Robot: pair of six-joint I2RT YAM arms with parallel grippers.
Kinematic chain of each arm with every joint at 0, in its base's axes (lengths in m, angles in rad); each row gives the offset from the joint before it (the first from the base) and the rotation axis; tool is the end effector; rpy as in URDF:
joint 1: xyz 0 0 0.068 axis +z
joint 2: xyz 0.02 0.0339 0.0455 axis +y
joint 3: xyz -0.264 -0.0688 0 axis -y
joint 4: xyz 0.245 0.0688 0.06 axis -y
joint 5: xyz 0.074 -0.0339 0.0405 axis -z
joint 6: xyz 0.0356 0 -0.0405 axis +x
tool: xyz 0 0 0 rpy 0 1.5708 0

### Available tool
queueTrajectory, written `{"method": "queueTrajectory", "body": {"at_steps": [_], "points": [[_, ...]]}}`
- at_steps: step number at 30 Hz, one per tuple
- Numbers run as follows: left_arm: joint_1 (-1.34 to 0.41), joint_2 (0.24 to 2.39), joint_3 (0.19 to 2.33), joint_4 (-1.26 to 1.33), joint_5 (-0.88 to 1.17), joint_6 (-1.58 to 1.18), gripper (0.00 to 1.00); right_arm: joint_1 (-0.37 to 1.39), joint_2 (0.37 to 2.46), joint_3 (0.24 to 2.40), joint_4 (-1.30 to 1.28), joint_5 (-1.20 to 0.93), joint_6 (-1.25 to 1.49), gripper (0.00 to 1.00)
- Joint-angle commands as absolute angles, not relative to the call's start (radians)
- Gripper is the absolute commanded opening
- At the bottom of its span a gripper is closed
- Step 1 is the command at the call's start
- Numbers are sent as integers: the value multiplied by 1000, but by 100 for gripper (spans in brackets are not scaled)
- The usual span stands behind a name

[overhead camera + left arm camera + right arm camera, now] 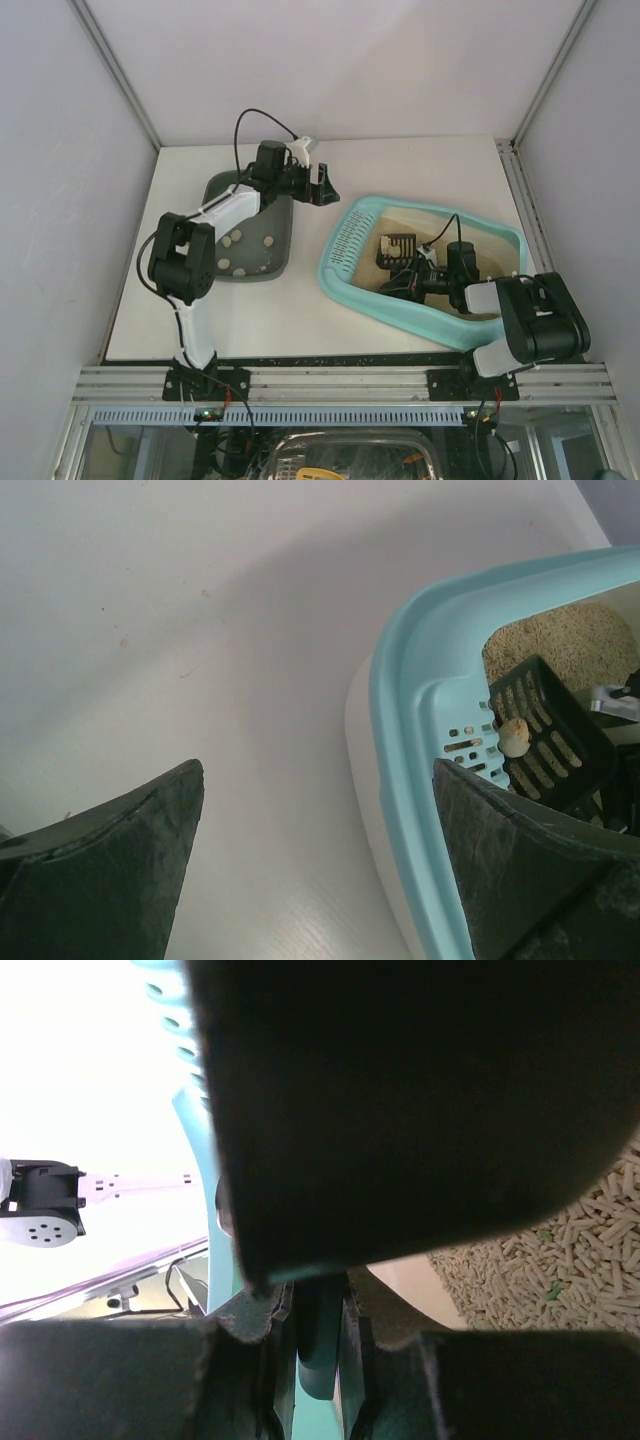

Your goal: Clean the litter box

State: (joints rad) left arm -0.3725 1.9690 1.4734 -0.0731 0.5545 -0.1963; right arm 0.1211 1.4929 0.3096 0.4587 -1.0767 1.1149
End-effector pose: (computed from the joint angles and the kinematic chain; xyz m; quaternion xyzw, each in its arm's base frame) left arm 0.4163 -0.1828 0.2370 0.2052 0.8287 -0.3601 0.3761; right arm 0.2103 0.0572 0.1123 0.1881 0.7885 0.5853 0.0164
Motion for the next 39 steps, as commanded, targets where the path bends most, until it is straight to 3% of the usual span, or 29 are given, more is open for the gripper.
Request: {"method": "queueTrajectory", "body": {"at_steps": [1, 12, 21, 29, 39], "points": [[-369, 1887, 1469, -88, 583, -144, 100, 110, 1429, 323, 465, -1066, 1070, 0], [-350, 1804, 1437, -129, 563, -100, 100, 96, 1250, 327, 375, -1056, 1030, 0], [-354, 1707, 1328, -160, 544, -36, 100, 87, 917, 326, 31, -976, 813, 0], [-372, 1621, 1229, -176, 528, 7, 100, 84, 579, 248, 66, -881, 819, 0], [-372, 1559, 1198, -268, 450, 30, 100, 42, 596, 219, 127, -980, 931, 0]]}}
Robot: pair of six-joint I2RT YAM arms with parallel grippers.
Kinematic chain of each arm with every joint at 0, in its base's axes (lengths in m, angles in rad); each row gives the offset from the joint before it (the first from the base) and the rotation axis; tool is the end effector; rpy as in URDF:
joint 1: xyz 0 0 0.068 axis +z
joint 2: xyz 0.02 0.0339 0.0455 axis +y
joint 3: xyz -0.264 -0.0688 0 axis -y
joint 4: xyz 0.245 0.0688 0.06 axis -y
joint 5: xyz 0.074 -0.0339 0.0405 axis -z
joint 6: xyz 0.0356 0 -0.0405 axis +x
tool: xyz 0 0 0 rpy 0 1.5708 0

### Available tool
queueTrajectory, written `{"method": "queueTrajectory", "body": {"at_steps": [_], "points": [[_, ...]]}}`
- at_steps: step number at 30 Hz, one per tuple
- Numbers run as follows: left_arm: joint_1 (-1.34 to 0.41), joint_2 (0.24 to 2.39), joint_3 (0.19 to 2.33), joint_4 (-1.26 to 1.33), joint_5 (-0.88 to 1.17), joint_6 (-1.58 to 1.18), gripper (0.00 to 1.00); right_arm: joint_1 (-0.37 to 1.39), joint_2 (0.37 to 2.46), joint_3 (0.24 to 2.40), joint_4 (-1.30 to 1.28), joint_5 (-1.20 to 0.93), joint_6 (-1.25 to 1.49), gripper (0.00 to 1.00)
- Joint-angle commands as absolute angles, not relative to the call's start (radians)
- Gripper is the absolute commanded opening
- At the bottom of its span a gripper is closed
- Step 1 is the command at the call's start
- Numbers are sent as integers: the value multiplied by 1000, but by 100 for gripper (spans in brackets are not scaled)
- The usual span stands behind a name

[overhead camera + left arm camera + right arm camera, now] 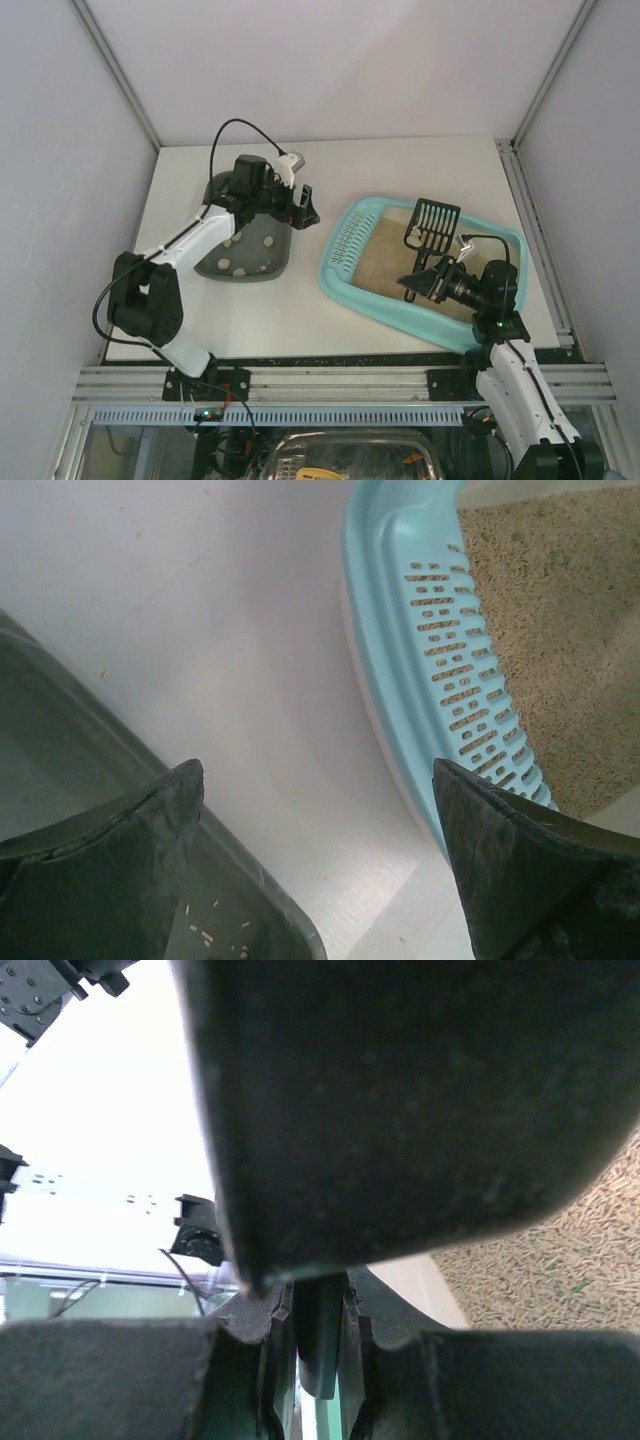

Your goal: Clean the litter box

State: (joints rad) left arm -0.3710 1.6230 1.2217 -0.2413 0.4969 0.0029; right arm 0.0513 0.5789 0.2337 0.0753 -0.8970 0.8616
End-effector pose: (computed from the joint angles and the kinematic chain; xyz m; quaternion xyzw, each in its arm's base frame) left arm 0.3359 -0.1489 0.2736 0.2693 0.8312 -0.2956 0.3863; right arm 0.1410 0.0351 0.2058 0.0413 0.7625 0.5503 0.3377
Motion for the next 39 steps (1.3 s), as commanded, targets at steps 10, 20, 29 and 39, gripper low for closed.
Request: {"method": "queueTrajectory", "body": {"at_steps": [10, 20, 29, 39], "points": [[-367, 1488, 1251, -371, 280, -24, 100, 3, 774, 276, 515, -1172, 1333, 0], [-368, 1507, 1380, -576, 93, 29, 100, 41, 730, 327, 271, -1139, 1235, 0], [-360, 1562, 1463, -699, 96, 76, 100, 4, 730, 381, 130, -1178, 1151, 0], [-193, 1515, 1465, -631, 275, -41, 100, -22, 710, 417, 62, -1174, 1135, 0]]}}
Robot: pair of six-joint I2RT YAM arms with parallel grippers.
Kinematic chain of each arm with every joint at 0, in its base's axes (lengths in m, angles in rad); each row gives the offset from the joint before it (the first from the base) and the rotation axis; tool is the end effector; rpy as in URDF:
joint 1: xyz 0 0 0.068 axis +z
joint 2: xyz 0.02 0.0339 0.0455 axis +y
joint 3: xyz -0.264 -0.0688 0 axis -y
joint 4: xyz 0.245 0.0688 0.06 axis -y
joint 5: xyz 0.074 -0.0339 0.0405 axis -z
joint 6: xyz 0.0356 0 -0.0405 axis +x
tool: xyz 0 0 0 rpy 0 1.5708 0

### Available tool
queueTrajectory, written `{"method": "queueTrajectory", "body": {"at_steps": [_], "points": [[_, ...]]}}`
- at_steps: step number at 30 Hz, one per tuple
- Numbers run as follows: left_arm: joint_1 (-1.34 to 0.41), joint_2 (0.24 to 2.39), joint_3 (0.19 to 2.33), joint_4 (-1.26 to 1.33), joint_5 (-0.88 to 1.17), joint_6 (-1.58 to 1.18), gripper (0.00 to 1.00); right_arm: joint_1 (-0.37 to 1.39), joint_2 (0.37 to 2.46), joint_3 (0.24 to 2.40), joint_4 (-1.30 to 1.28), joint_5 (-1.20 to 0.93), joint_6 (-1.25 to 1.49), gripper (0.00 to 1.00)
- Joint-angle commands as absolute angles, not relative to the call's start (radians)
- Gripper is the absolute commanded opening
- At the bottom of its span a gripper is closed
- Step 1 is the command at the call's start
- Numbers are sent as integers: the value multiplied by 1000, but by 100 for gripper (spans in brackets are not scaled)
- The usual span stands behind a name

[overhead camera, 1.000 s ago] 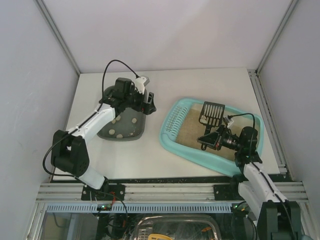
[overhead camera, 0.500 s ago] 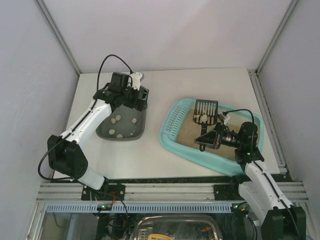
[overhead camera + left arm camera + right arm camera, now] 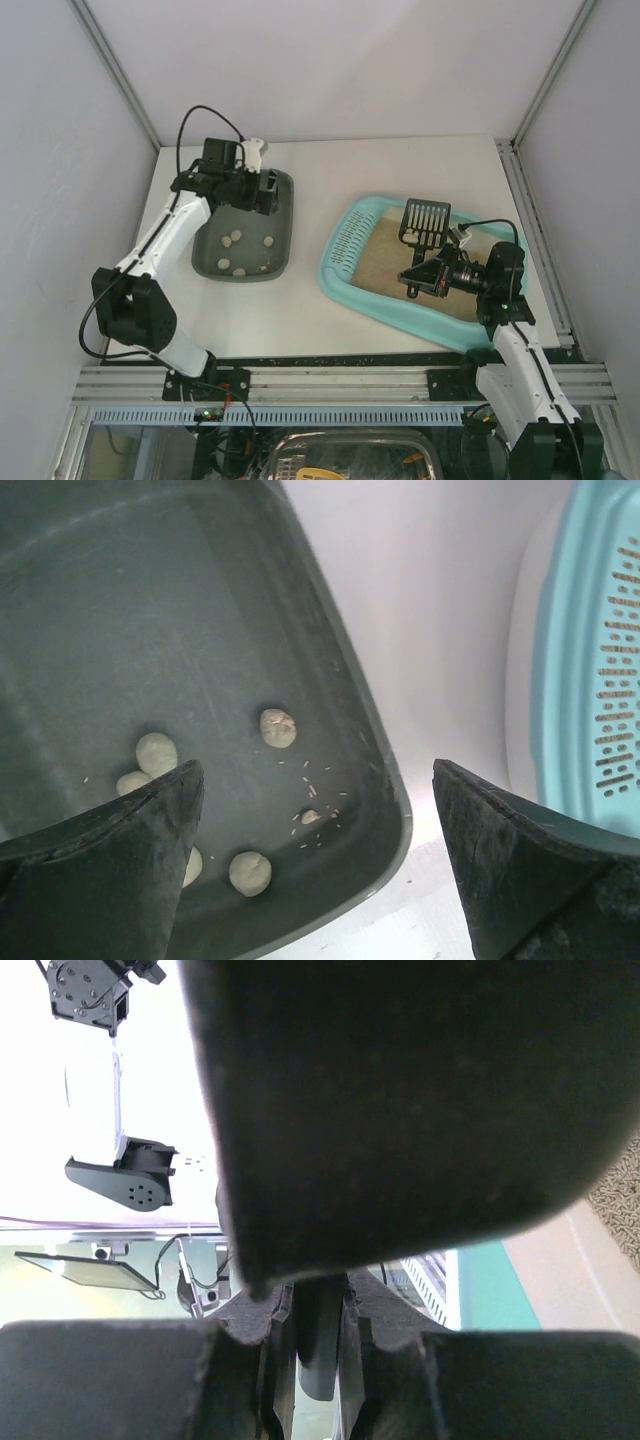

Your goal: Clean the litter box

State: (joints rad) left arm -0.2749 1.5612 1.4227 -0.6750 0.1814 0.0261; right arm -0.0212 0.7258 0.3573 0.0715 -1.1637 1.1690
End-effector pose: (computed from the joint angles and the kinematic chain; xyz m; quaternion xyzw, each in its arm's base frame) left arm 0.3287 -0.0994 0.3239 0.1718 0.9099 -0.1292 0.3549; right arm 0.1576 0.0294 0.2307 0.1059 0.7394 0.6408 0.1774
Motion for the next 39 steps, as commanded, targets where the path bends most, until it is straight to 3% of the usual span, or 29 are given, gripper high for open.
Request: {"method": "queueTrajectory", "body": {"at_steps": [1, 9, 21, 25, 33, 39], "points": [[-171, 1510, 1470, -622, 281, -60, 100, -15, 712, 418, 58, -1168, 1134, 0], [15, 1513, 1505, -630, 459, -183, 100, 128, 815, 472, 78, -1117, 1125, 0], [67, 1466, 1466, -608, 310, -177, 100, 88, 886, 507, 115, -1115, 1120, 0], [136, 1458, 1466, -583, 311, -229, 100, 271, 1052, 781, -155, -1011, 892, 0], [210, 1401, 1411, -575, 186, -297, 100, 485, 1460, 1235, -309, -925, 815, 0], [296, 1404, 1378, -554, 218, -341, 100, 638, 1800, 1665, -778, -739, 525, 0]]}}
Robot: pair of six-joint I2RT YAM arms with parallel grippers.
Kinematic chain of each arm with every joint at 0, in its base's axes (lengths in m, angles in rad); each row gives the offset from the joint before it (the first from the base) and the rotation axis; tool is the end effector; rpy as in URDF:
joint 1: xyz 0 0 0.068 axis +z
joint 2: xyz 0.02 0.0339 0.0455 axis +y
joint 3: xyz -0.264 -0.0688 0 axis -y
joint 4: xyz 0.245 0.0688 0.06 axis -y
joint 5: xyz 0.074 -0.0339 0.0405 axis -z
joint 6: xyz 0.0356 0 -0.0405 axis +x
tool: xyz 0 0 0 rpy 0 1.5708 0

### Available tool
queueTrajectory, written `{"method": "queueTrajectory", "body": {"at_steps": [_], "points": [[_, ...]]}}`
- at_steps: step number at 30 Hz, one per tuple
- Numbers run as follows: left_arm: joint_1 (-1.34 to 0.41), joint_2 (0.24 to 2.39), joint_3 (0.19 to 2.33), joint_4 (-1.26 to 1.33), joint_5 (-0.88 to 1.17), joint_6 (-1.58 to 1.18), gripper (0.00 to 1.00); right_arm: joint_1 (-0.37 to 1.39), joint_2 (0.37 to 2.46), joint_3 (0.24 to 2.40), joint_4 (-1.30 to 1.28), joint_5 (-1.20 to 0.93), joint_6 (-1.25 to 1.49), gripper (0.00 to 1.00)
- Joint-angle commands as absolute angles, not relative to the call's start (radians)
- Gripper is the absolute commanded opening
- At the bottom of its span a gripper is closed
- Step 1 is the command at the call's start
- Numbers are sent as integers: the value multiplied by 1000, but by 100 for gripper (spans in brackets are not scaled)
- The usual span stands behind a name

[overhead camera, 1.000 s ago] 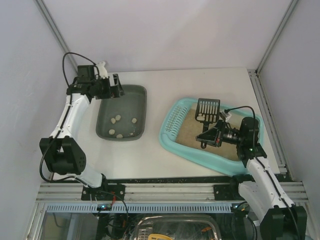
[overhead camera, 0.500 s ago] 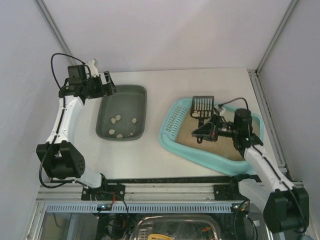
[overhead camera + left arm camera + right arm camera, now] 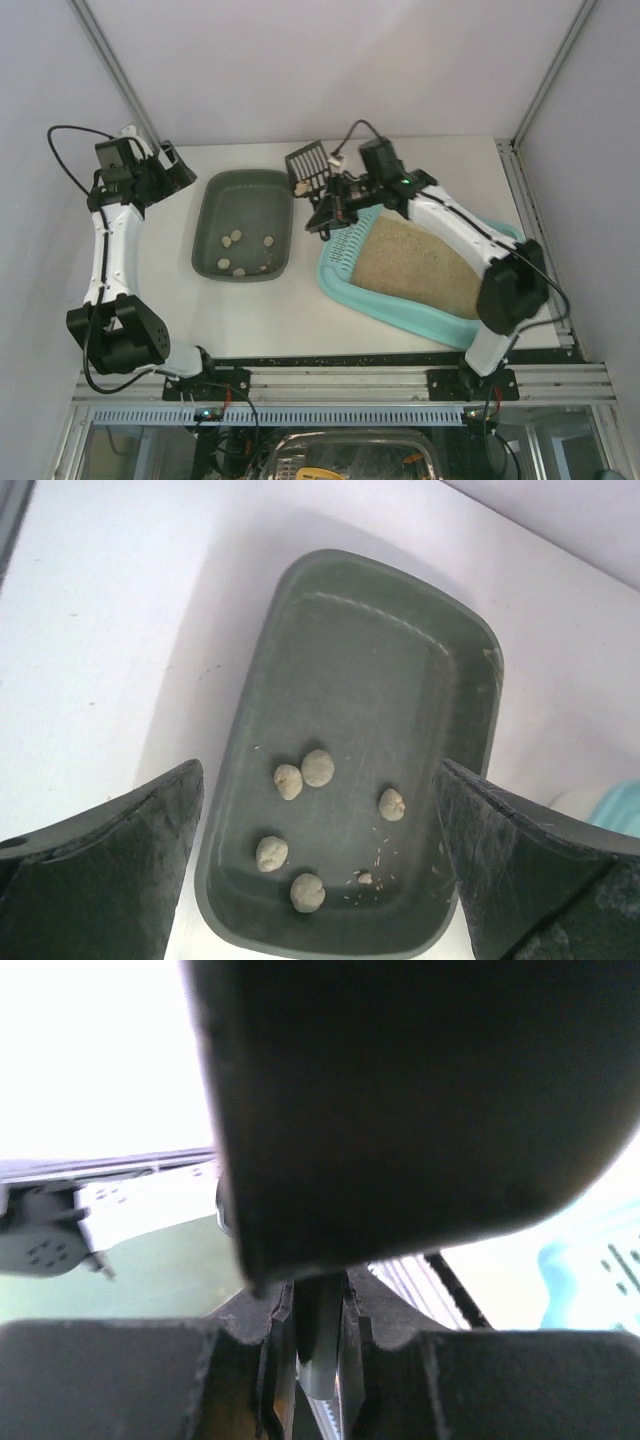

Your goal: Clean the litter box

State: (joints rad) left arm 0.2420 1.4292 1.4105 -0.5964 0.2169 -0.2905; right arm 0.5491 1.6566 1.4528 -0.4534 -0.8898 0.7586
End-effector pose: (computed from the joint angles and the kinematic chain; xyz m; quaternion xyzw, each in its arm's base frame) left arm 0.3102 0.0687 0.3675 -0.1842 0.8648 -0.1072 0.4547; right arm 0.3020 0.2172 0.3268 -0.1041 0.8255 0.5487 0.0811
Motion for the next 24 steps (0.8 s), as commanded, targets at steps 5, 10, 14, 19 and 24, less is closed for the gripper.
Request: {"method": "queueTrajectory", "body": {"at_steps": [5, 10, 14, 19, 24], "points": [[356, 1418, 1333, -552, 218, -330, 100, 716, 1960, 1843, -881, -555, 426, 0], [379, 1428, 1306, -552, 182, -295, 100, 829, 2100, 2067, -1025, -252, 336, 0], [386, 1435, 1312, -552, 173, -286, 100, 929, 2230, 2295, -1136, -9, 253, 0], [393, 1457, 1327, -557, 183, -278, 100, 1016, 2301, 2361, -1165, 264, 211, 0], [400, 1472, 1329, -565, 182, -254, 100, 1081, 2332, 2330, -1143, 465, 179, 0]]}}
